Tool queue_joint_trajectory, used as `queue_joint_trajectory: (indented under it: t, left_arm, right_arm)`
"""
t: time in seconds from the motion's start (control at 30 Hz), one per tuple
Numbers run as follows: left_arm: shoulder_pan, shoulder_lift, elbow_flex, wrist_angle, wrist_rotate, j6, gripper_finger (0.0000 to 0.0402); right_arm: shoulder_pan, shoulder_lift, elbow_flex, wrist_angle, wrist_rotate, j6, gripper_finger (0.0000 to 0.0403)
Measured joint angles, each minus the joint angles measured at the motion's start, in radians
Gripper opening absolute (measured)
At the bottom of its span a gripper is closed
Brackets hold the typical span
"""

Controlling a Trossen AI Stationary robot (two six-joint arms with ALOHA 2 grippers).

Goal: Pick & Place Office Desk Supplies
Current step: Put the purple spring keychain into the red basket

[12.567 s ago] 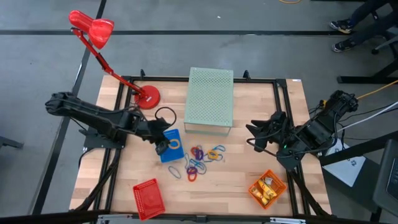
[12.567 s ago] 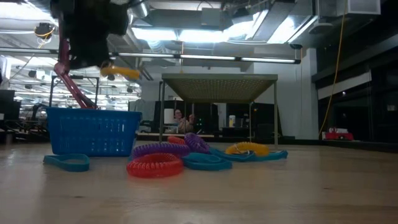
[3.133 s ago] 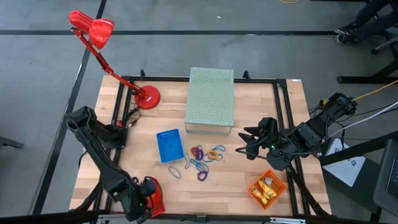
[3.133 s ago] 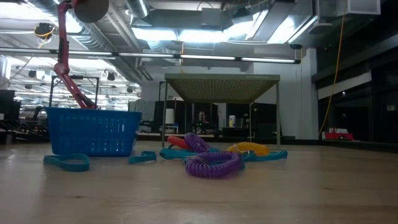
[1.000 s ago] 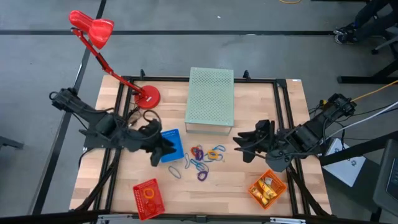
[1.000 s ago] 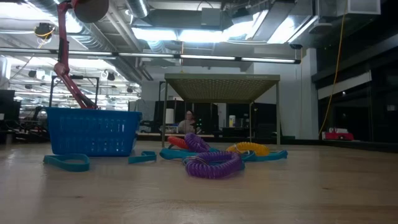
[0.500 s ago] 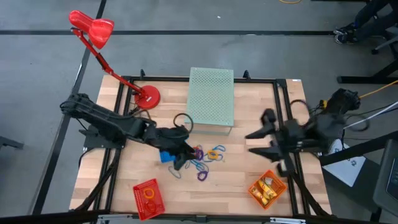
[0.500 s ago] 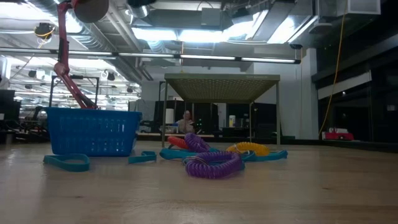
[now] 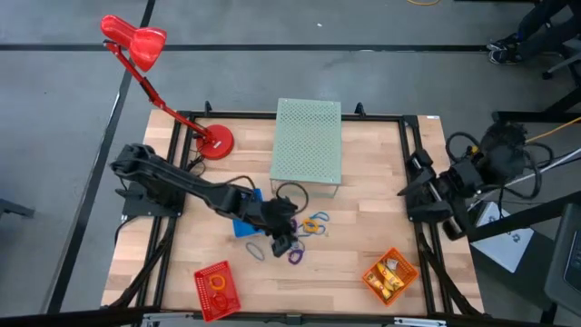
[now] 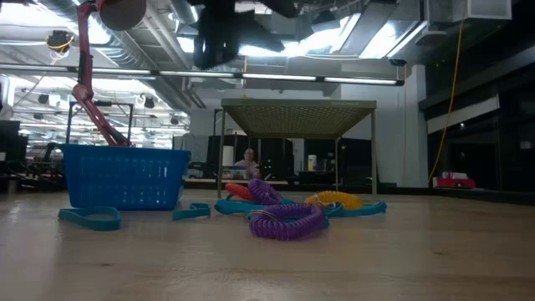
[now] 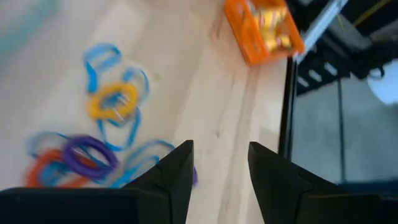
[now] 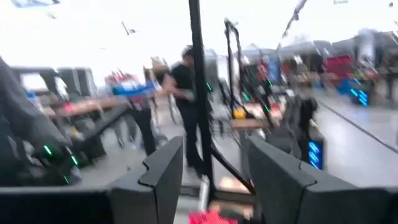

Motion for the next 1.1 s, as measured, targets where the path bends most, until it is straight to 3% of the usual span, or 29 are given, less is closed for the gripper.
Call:
queue_joint_trajectory:
  t: [0.2, 0.3, 0.4, 0.63, 0.77, 1.0, 1.1]
  left_arm:
    - [-0.007, 0.046, 0.0, 0.098, 0.014, -0.025, 0.0147]
    - [-0.006, 0.046, 0.0, 0.102, 0.01, -0.03, 0.0147]
    - [-0.006, 0.046, 0.0, 0.075, 0.004, -0.023, 0.0147]
    - [-0.006, 0.06, 0.0, 0.073, -0.011, -0.017, 0.0147]
    - [-0.01, 0.118, 0.004, 0.108, 0.044, -0.018, 0.0147]
    - [-0.033, 0.293, 0.13, 0.106, 0.11, 0.0, 0.0147]
    - [-0.032, 0.347, 0.184, 0.06, 0.114, 0.011, 0.0147]
  right_arm:
    - [0.018, -0.178, -0.23, 0.206, -0.142, -0.051, 0.0178]
    - [0.026, -0.253, -0.28, 0.117, -0.302, -0.054, 0.0178]
    - [0.031, -0.329, -0.354, 0.042, -0.391, -0.037, 0.0178]
    - [0.032, -0.511, -0.525, 0.093, -0.336, -0.005, 0.0178]
    - [0.032, -0.608, -0.606, 0.115, -0.372, 0.002, 0.0178]
    - [0.032, -0.741, -0.723, 0.098, -0.393, 0.003, 0.0178]
    - [0.032, -0.742, -0.78, 0.11, -0.394, 0.027, 0.0178]
